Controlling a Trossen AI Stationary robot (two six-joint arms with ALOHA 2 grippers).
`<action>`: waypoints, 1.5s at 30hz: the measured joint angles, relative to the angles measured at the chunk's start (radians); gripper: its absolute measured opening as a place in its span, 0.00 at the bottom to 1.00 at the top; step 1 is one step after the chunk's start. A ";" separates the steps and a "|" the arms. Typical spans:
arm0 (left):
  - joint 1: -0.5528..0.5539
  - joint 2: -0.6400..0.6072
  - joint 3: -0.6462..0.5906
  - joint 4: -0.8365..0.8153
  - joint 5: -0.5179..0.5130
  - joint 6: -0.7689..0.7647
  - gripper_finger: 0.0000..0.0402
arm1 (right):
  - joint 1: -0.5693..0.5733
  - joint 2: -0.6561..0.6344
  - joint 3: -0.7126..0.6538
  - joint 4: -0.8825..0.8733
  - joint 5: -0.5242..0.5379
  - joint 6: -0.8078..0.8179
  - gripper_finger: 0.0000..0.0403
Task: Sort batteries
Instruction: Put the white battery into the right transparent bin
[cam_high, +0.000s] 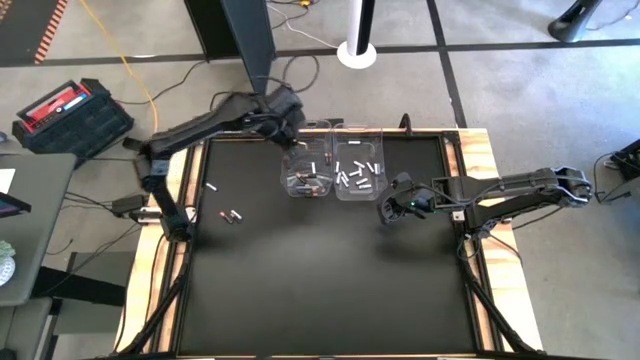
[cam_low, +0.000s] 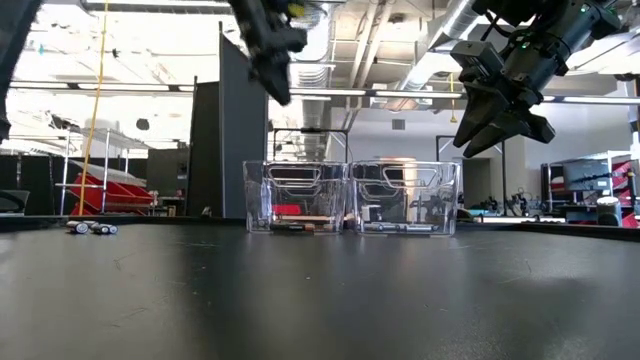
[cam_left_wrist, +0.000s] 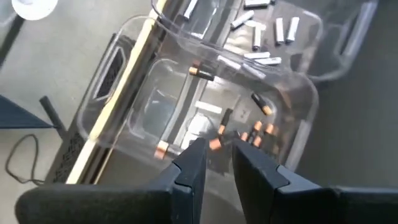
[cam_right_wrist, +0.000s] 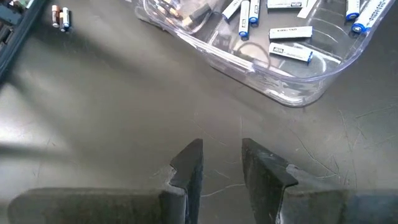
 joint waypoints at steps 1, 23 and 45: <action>-0.006 -0.024 -0.001 -0.017 -0.001 0.002 0.19 | 0.000 0.000 0.000 0.000 0.000 -0.001 0.31; -0.011 -0.108 -0.014 -0.474 -0.150 -0.103 0.41 | 0.000 0.000 0.000 0.000 0.000 -0.042 0.31; 0.065 -0.302 -0.834 -0.258 -0.301 0.110 0.41 | 0.000 0.000 0.000 0.001 0.000 -0.022 0.31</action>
